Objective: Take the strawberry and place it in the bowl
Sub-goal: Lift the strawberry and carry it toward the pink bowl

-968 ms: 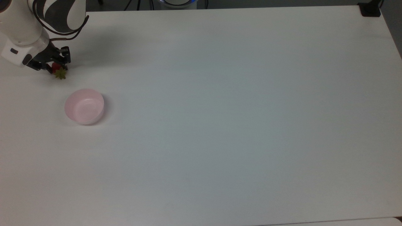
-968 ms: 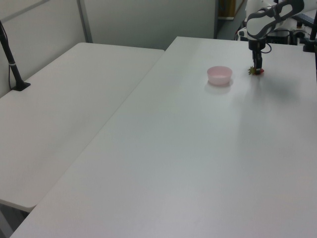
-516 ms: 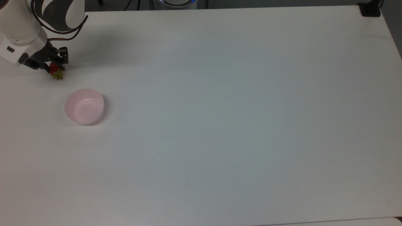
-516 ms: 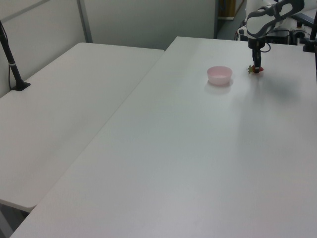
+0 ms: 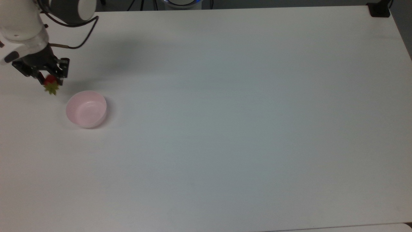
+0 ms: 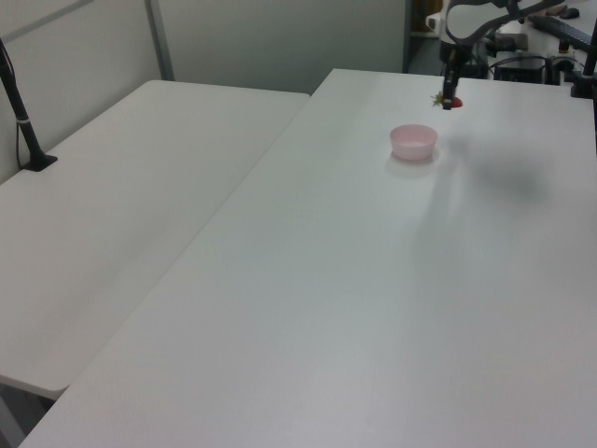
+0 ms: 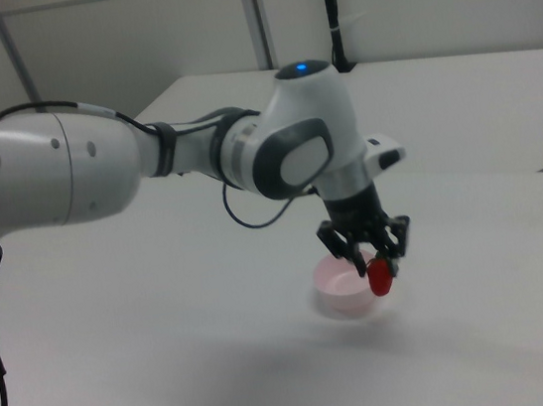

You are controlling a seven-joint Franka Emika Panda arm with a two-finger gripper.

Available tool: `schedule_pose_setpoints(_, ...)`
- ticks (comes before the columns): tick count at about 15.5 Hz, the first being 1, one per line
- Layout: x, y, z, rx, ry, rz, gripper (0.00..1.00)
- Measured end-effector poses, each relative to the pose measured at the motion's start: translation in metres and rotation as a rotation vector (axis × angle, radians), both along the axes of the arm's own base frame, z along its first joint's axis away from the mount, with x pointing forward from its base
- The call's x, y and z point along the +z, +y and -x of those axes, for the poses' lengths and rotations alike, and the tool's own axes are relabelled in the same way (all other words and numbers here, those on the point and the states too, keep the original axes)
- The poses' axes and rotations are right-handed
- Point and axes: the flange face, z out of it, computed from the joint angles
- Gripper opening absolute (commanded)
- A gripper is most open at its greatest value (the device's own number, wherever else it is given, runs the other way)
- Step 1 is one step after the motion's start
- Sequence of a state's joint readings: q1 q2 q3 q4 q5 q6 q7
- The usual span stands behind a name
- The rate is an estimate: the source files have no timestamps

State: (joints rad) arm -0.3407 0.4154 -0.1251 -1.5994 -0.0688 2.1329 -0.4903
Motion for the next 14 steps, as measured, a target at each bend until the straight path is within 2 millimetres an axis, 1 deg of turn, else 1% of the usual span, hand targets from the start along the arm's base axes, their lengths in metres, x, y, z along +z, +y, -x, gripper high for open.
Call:
schedule_pose_setpoints(3, 0.002, 0.044, -0.021, -0.039, -0.025, -0.019, 0.55)
schedule_pose_setpoints(4, -0.001, 0.065, -0.029, -0.049, -0.028, -0.026, 0.64)
schedule_pose_setpoints(6, -0.005, 0.085, -0.037, -0.068, -0.031, -0.032, 0.69)
schedule_pose_setpoints(7, -0.005, 0.090, -0.039, -0.077, -0.033, -0.033, 0.69)
schedule_pose_setpoints(8, -0.004, 0.091, -0.039, -0.089, -0.036, -0.033, 0.69)
schedule_pose_setpoints(10, -0.001, 0.071, -0.033, -0.118, -0.041, -0.025, 0.69)
schedule_pose_setpoints(14, 0.001, 0.016, -0.012, -0.102, -0.029, -0.013, 0.69)
